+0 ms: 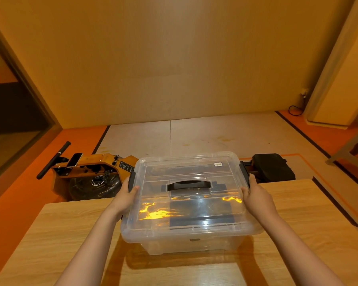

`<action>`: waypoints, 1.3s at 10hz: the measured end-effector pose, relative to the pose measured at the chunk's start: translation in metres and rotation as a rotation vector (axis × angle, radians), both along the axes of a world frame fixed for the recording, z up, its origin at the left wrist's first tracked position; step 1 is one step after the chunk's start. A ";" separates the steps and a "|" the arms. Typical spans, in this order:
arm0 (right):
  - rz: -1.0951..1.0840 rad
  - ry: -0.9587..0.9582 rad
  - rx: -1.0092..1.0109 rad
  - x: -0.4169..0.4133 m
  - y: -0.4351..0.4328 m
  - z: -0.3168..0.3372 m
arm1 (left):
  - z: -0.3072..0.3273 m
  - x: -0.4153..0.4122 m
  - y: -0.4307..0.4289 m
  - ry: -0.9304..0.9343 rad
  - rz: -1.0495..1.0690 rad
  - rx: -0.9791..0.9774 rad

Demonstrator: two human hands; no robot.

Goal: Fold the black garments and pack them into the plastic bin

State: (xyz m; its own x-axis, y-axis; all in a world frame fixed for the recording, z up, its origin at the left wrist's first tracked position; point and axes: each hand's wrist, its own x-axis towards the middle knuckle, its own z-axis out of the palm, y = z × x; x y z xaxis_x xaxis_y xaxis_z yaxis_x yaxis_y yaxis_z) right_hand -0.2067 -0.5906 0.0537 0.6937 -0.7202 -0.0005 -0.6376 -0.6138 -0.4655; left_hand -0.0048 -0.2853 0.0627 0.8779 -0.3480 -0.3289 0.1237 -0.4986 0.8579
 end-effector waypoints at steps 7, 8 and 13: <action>0.227 0.145 -0.289 -0.071 -0.011 0.005 | 0.001 -0.113 -0.028 -0.616 0.030 0.537; 0.399 0.036 -0.292 -0.065 0.004 0.008 | -0.001 -0.130 -0.049 -0.785 -0.171 0.559; 0.601 0.248 -0.165 -0.036 0.049 0.019 | -0.003 -0.140 -0.086 -0.588 -0.503 0.796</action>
